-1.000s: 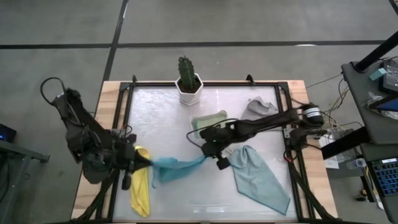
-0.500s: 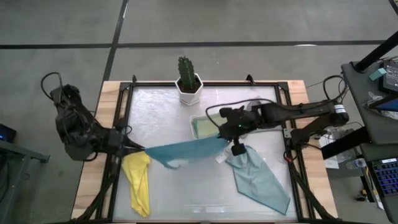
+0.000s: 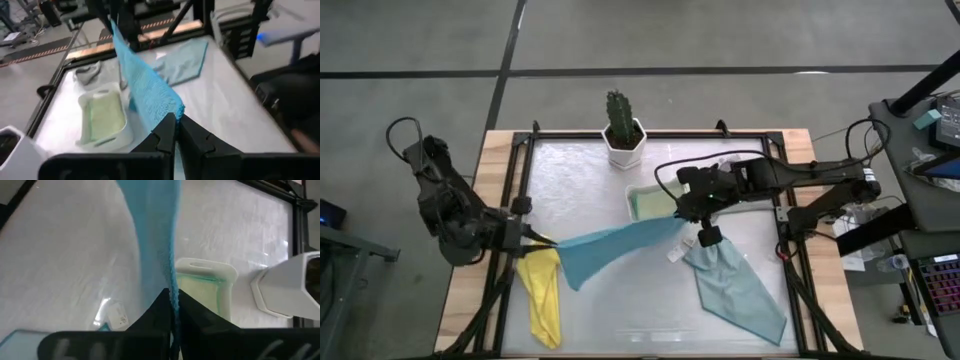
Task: Fold microfiber towels
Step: Fold the dark blue towel
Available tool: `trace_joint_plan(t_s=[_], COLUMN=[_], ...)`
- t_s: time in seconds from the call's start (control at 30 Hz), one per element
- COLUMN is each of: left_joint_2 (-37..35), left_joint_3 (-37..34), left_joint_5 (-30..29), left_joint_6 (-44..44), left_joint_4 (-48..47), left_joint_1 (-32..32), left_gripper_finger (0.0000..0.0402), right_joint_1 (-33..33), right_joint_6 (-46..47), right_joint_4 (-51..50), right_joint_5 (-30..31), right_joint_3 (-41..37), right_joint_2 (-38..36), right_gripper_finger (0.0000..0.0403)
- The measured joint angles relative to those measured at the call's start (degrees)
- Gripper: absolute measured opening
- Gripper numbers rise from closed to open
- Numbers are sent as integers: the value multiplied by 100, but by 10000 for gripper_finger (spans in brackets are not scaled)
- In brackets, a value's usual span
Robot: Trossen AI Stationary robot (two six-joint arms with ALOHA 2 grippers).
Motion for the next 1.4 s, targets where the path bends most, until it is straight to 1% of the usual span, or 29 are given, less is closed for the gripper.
trace_joint_plan(t_s=[0.13,0.27,0.3,0.33,0.4,0.5,0.6,0.67,0.8,0.83,0.93,1.03,1.17,1.2,1.3,1.4], left_joint_2=[-223,-424,-420,-385,-231,149,601,959,1523,1708,2294,2757,3328,3414,3684,3878], left_joint_3=[-282,-398,-448,-512,-700,-962,-1093,-1120,-970,-973,-989,-944,-968,-964,-978,-1011], left_joint_5=[-152,-187,-120,71,404,652,961,1282,1824,1998,2468,2796,2886,2989,3349,3638], left_joint_6=[-91,-604,-711,-761,-747,-780,-798,-962,-1822,-2053,-2478,-2592,-2585,-2587,-2728,-3063], left_joint_4=[-236,-317,-268,-208,-46,267,780,1204,1858,1895,2324,2879,3494,3642,3958,3979], left_joint_1=[81,112,110,106,106,103,106,99,92,90,78,42,38,47,46,45], left_gripper_finger=[0,0,0,0,0,0,0,0,0,0,0,0,0,0,0,0], right_joint_1=[-126,-183,-177,-164,-95,102,356,517,910,1015,1304,1558,1878,1951,2073,2128], right_joint_6=[-158,-17,79,195,477,723,969,1209,1680,1786,2094,2488,3038,3181,3730,4209], right_joint_4=[2,-170,-294,-397,-453,-451,-384,-216,536,793,1528,2161,2805,2954,3480,4121], right_joint_5=[320,196,100,-22,-295,-545,-764,-941,-1311,-1400,-1679,-1857,-1888,-1901,-2152,-2307], right_joint_3=[0,0,0,0,-63,-239,-486,-668,-1210,-1387,-1858,-2296,-2841,-2974,-3341,-3616], right_joint_2=[2,-17,-22,-22,-26,12,53,56,65,71,109,185,263,271,292,293], right_gripper_finger=[8,8,8,8,8,8,8,8,8,8,8,8,8,8,8,8])
